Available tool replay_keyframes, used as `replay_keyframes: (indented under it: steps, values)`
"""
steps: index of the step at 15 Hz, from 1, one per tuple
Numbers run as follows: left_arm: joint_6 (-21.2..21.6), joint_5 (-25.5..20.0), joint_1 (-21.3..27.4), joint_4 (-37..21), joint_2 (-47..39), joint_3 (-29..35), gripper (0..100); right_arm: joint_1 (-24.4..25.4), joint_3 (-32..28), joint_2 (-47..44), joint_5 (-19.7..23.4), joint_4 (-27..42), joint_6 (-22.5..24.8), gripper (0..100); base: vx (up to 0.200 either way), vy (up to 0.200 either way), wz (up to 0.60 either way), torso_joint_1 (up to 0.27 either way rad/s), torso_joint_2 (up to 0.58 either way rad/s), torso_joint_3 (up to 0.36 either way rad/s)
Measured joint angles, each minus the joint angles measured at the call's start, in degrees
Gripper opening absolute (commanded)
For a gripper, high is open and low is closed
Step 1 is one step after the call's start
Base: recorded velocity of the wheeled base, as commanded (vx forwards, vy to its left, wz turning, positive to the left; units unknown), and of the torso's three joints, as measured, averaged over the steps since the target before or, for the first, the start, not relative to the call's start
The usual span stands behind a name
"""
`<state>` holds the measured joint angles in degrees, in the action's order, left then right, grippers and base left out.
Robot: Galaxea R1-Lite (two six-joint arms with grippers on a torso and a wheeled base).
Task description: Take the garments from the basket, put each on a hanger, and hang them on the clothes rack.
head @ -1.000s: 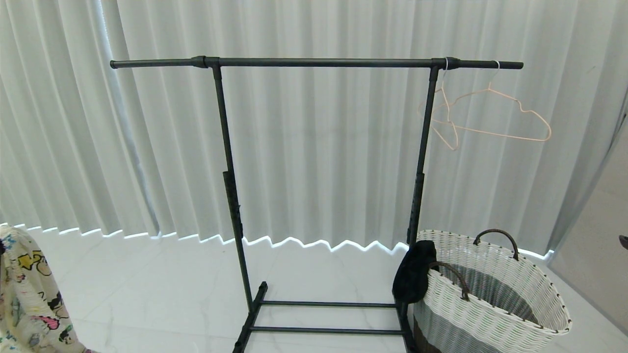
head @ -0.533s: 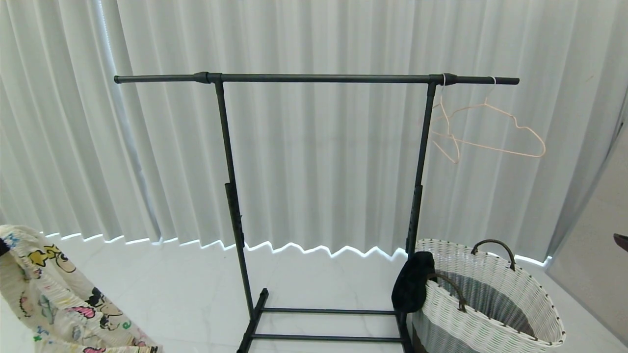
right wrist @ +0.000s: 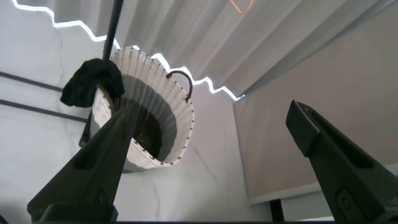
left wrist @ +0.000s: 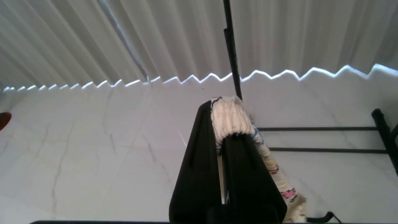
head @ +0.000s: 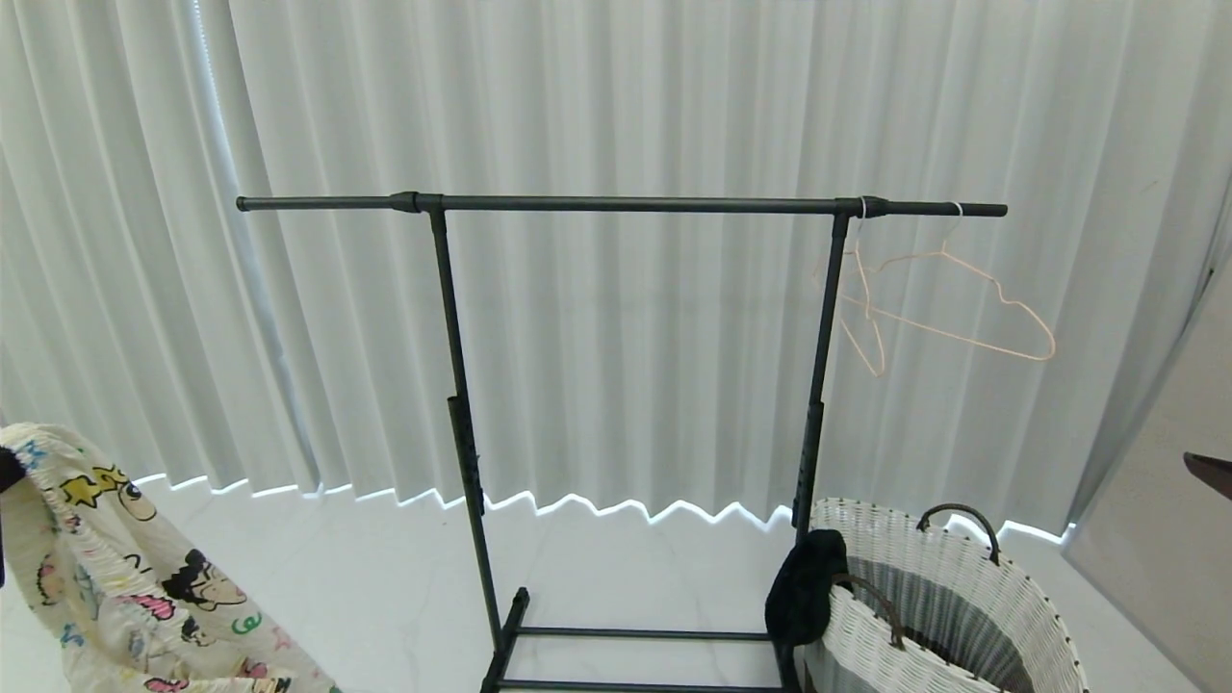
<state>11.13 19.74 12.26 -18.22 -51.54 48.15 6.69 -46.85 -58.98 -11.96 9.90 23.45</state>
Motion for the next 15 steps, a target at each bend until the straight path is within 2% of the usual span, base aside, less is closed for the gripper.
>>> replay_keyframes:
  steps: [4,7,15]
  values:
    - [0.0,-0.01,0.05,0.99,0.0,-0.26,0,-0.11,0.13,-2.29,-0.07,-4.22,-0.06,100,0.0,0.0,0.0,0.199,-0.46,-0.258]
    - [0.02,0.0,0.05,0.88,0.09,-0.28,0,-0.05,0.33,-4.8,-0.07,-8.24,-0.04,100,0.0,0.0,0.0,0.059,-0.13,-0.075]
    - [0.04,0.07,-0.04,0.83,0.33,-2.05,0,-0.17,0.24,-6.31,-0.29,-8.4,0.16,100,0.0,-0.2,0.0,0.008,-0.01,-0.001]
